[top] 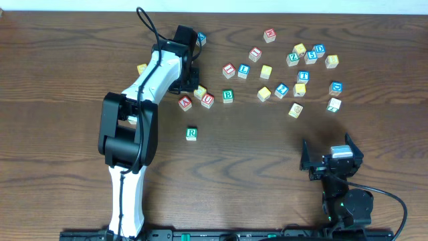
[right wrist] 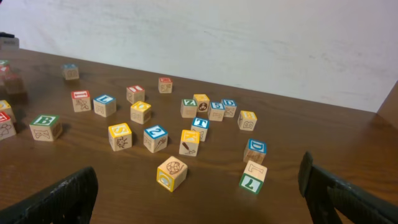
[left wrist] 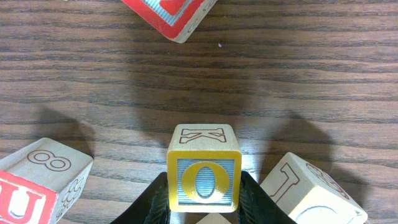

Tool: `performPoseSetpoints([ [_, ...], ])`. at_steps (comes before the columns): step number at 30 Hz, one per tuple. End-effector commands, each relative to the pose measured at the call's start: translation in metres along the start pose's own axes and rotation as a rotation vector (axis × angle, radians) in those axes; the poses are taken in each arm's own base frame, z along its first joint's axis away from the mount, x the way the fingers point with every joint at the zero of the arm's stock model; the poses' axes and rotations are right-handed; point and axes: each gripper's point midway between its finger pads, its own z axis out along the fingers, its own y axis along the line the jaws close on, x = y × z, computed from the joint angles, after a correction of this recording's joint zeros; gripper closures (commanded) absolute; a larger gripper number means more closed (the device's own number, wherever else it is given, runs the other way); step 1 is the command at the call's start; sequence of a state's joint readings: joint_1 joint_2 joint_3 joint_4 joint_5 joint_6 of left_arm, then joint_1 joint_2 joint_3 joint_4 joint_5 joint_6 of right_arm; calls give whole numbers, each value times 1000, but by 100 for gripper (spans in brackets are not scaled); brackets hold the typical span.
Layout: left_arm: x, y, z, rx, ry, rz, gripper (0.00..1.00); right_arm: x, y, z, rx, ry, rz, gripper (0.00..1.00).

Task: Spell out ROBOT
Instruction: 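Lower the left gripper around the yellow O block and close, then carry the yellow O block to the right of the green R block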

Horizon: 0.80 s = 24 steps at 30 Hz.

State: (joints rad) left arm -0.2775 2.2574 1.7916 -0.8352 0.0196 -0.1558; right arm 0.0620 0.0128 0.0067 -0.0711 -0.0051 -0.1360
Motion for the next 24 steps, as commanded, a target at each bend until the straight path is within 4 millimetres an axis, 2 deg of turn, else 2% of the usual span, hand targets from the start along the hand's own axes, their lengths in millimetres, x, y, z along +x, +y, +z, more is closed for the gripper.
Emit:
performPoseSetpoints([
  [1,3,5,8,-18,16,2,71,1,0,0,1,4,8,1],
  [9,1,3,2,-9,16,1,72,1,0,0,1,4,8,1],
  [12,-3,2,-14,0,5,1,75,1,0,0,1,4,8,1],
  [16,-13,-9,-48,66,-56,0,75,2,0,0,1,5,8,1],
  [19,-21,-11,-84,93,-129,1,75,1,0,0,1,4,8,1],
  [22,-23,-11,-114,104,-180,1,75,1,0,0,1,4,8,1],
  [23,-20,-9,-133,109,-202,1,76,1,0,0,1,4,8,1],
  [24,-17,-9,-142,111,-208,1,77,1,0,0,1,4,8,1],
])
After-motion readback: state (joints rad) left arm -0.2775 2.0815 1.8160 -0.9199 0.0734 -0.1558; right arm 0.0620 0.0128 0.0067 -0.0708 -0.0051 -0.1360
